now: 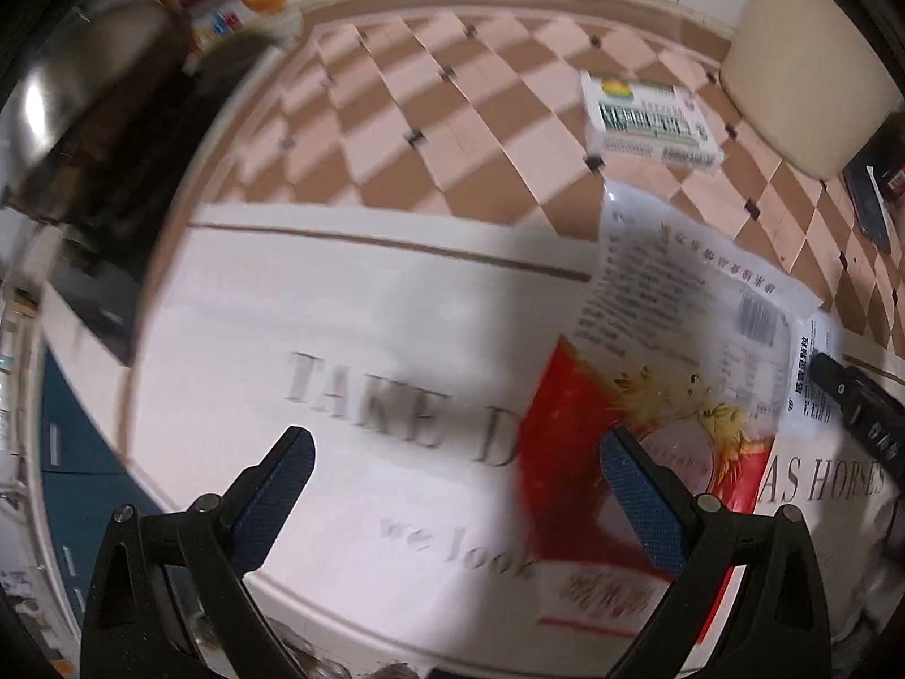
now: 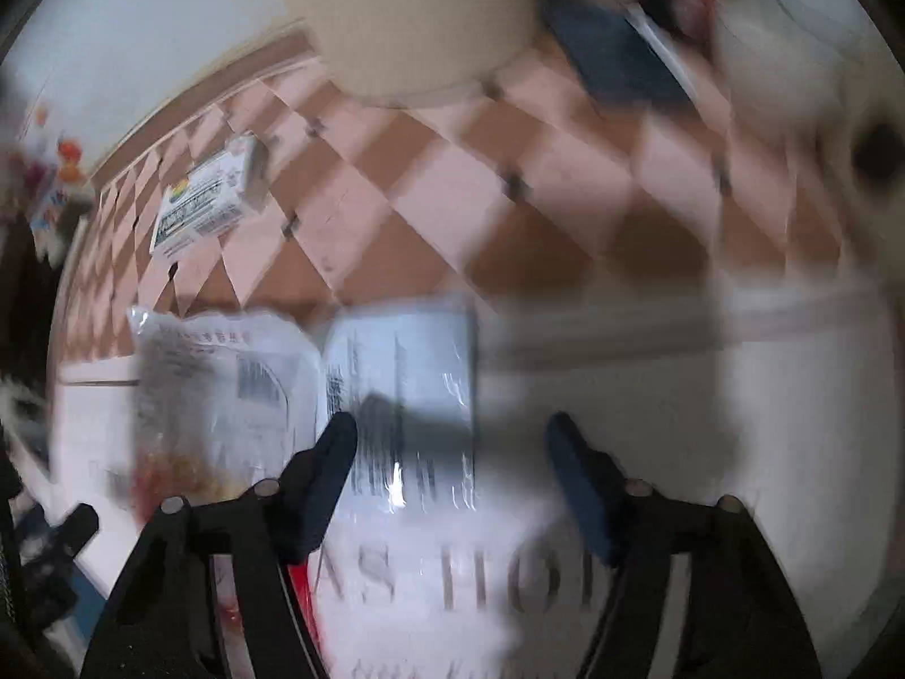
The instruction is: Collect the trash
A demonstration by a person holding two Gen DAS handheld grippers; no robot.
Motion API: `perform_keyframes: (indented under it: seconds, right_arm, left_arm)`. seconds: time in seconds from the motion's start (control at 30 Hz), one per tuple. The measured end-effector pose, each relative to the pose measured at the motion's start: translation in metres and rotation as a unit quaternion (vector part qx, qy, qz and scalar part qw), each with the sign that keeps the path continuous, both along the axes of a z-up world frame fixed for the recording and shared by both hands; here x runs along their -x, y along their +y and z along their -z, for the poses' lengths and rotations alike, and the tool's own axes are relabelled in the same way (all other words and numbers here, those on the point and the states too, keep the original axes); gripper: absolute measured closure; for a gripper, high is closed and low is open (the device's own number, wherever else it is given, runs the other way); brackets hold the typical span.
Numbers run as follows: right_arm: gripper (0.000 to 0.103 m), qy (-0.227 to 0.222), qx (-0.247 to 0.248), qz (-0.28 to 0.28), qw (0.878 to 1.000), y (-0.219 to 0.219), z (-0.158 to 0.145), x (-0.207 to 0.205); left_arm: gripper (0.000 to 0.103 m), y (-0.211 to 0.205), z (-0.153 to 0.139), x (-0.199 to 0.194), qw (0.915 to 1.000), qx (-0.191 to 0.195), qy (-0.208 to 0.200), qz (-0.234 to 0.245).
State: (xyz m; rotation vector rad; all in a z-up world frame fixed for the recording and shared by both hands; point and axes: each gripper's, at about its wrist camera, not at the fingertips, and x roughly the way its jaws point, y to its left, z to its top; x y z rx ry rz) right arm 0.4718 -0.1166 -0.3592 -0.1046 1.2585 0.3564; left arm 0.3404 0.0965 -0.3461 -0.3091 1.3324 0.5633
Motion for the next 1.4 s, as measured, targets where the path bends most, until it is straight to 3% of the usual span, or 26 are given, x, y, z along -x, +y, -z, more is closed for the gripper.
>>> perform_keyframes:
  seconds: [0.03,0.07,0.1,0.13,0.3,0.4,0.47,0.5,0.67,0.97,1.4]
  right_arm:
    - [0.070,-0.019,0.021,-0.019,0.999,0.010,0.002,0.002]
    - [0.078,-0.034,0.035,-0.033,0.998,0.016,0.004,0.004]
    - [0.096,-0.050,0.049,-0.041,0.997,0.019,0.006,0.004]
    - [0.103,-0.056,0.050,-0.041,0.996,0.017,0.007,0.002]
    - [0.103,-0.038,0.011,0.001,0.999,-0.032,0.005,-0.020]
    - [0.103,-0.021,-0.007,0.038,0.999,-0.066,0.006,-0.036]
    - [0.103,-0.016,-0.012,0.054,0.998,-0.080,0.006,-0.045]
    - [0.103,-0.015,-0.014,0.058,0.998,-0.084,0.006,-0.048]
    - [0.103,-0.026,-0.033,0.050,0.998,-0.079,-0.007,-0.040]
    - [0.103,-0.045,-0.082,0.036,0.995,-0.065,-0.059,0.022]
    - [0.103,-0.063,-0.125,0.018,0.990,-0.058,-0.109,0.113]
  left_arm:
    - [0.000,0.000,0.005,-0.003,0.9999,0.015,-0.001,0.000]
    - [0.000,0.001,0.010,-0.005,0.9996,0.029,-0.001,-0.002]
    - [0.000,0.000,0.016,-0.009,0.9991,0.043,0.001,-0.001]
    - [0.000,-0.002,0.020,-0.012,0.9987,0.051,0.003,0.002]
    - [0.003,-0.012,0.034,-0.024,0.9970,0.069,0.012,0.032]
    - [0.045,-0.012,0.030,-0.023,0.9964,0.077,-0.011,0.032]
    - [0.095,-0.014,0.025,-0.023,0.9979,0.045,-0.003,0.047]
    - [0.103,-0.011,0.023,-0.019,0.9977,0.045,-0.005,0.052]
    - [0.103,0.002,-0.002,0.011,0.9977,0.042,-0.032,0.043]
    - [0.103,0.011,-0.093,0.083,0.9919,0.014,-0.124,0.025]
    - [0.103,0.021,-0.148,0.130,0.9822,-0.031,-0.184,0.019]
